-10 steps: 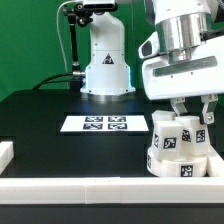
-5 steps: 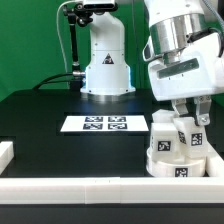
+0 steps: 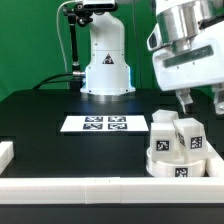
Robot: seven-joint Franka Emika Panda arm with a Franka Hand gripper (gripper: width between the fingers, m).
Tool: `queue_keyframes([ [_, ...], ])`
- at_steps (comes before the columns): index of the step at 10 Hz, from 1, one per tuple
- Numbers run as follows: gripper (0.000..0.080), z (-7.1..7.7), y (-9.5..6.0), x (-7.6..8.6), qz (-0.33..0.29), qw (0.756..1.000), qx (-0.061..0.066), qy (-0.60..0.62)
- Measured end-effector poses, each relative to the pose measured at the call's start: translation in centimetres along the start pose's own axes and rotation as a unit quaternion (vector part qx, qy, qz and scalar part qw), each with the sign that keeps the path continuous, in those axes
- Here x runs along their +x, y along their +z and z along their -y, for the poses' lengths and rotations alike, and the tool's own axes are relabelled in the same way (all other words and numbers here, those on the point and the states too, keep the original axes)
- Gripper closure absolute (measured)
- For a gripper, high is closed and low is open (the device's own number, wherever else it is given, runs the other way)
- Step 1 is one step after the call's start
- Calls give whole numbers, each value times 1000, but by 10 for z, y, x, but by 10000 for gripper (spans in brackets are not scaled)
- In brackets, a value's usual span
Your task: Assemble stool
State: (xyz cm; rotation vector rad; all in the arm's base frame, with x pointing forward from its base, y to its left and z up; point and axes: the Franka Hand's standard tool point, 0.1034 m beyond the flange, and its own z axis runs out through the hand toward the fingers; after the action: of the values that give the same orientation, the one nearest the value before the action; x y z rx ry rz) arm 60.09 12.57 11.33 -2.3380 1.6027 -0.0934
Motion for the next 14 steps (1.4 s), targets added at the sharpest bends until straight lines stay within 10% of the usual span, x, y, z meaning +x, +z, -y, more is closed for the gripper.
queue_keyframes([
  [5,150,1,2,-4,-11,989,-10,-148],
  [12,150,12,-1,-10,-22,900,-26,-435],
  [14,150,12,-1,-5,-35,824,-28,-565],
])
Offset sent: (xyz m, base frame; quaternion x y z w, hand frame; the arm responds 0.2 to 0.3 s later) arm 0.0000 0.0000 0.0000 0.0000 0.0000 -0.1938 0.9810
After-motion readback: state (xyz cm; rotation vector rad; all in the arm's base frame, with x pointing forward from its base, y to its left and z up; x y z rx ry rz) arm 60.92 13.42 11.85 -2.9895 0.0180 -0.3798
